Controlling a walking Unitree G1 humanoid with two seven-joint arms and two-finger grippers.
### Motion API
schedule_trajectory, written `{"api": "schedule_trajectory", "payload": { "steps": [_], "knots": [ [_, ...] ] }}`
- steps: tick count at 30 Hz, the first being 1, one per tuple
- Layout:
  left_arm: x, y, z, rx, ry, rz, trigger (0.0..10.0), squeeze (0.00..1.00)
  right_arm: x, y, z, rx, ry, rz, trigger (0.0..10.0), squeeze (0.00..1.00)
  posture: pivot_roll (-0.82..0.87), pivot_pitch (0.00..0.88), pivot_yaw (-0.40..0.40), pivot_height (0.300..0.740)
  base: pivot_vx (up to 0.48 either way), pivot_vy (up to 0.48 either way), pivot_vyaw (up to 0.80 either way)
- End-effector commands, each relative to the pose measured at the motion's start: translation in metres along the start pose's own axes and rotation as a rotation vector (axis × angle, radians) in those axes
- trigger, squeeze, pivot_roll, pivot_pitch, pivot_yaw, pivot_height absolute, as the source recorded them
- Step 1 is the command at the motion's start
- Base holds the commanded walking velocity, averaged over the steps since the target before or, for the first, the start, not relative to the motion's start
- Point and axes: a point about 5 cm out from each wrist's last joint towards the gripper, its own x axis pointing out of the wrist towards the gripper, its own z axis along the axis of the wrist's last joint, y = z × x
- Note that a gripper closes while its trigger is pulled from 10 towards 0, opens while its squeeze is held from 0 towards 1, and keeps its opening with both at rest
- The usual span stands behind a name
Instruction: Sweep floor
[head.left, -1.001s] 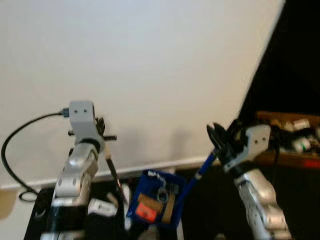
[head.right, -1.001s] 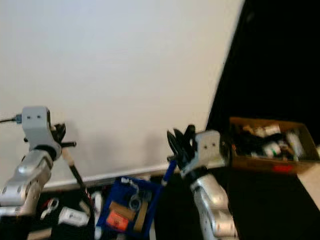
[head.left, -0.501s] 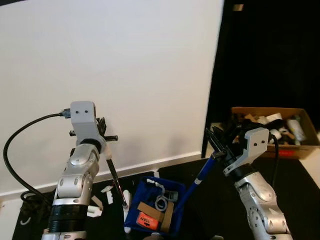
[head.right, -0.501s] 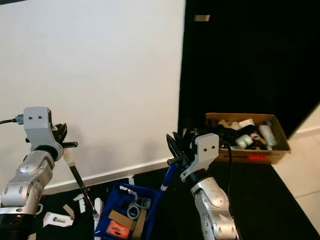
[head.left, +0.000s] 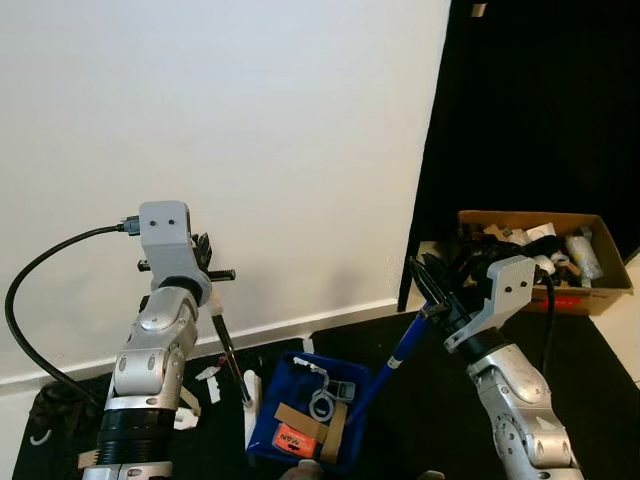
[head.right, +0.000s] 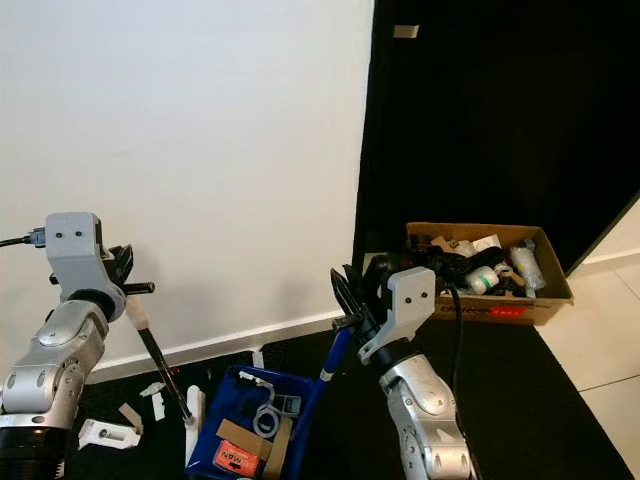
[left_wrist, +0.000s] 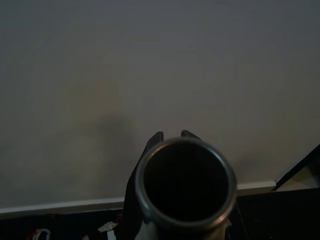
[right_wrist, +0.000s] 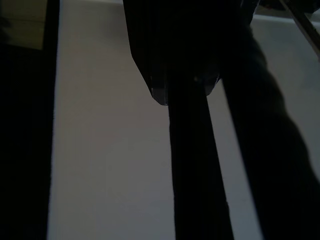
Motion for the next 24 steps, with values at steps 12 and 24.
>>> {"api": "schedule_trajectory", "payload": {
  "steps": [12, 24],
  "knots": [
    [-0.0008, 0.0026, -0.0001, 0.021, -0.006, 0.021, 10.0, 0.0, 0.0001, 0.0035, 0.0063, 0.013, -0.038, 0.011, 10.0, 0.0, 0.01, 0.179, 0.117, 0.74, 0.0, 0.0, 0.0],
    [-0.0005, 0.0025, -0.0007, 0.008, -0.006, 0.022, 10.0, 0.0, -0.0001, 0.0045, 0.0055, 0.016, -0.036, 0.015, 10.0, 0.0, 0.01, 0.18, 0.118, 0.74, 0.148, -0.318, 0.0]
  ]
}}
